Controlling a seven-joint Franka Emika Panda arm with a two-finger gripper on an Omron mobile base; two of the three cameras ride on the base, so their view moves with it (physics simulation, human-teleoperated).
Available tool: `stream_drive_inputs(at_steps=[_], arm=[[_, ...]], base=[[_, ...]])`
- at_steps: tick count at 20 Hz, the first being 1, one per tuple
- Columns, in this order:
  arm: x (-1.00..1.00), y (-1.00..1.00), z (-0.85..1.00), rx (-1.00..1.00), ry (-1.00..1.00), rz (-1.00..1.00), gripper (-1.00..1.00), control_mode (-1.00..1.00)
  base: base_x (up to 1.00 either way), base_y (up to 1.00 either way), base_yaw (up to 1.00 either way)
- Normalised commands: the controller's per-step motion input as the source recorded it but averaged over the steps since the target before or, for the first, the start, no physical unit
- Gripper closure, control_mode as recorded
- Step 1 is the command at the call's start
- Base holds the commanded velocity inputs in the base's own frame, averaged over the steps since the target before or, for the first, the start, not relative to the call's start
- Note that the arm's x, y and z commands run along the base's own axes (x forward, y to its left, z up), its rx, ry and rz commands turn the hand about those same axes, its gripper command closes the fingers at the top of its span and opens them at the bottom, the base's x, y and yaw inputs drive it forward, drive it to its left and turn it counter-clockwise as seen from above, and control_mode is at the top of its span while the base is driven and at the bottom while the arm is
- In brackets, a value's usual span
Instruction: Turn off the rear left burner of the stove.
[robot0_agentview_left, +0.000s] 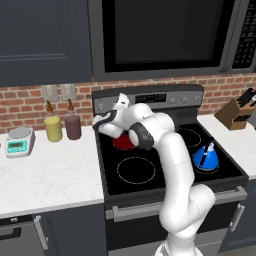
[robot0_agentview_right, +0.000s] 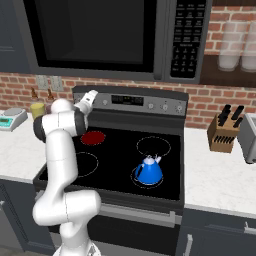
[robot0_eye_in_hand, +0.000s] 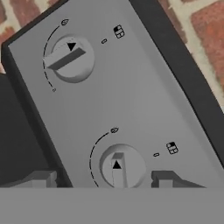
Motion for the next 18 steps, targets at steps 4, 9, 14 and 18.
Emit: stream_drive_inputs(at_steps=[4, 9, 14, 18], arm=[[0.48, 0.00, -0.02, 0.00, 0.00, -0.04, -1.00, -1.00], [0.48, 0.00, 0.00, 0.00, 0.00, -0.04, -1.00, -1.00], [0.51, 0.00, 0.00, 0.00, 0.00, -0.04, -1.00, -1.00], [0.38, 0.00, -0.01, 0.00, 0.00, -0.03, -1.00, -1.00]], base=[[0.00, 0.00, 0.00], [0.00, 0.00, 0.00], [0.00, 0.00, 0.00], [0.00, 0.00, 0.00]])
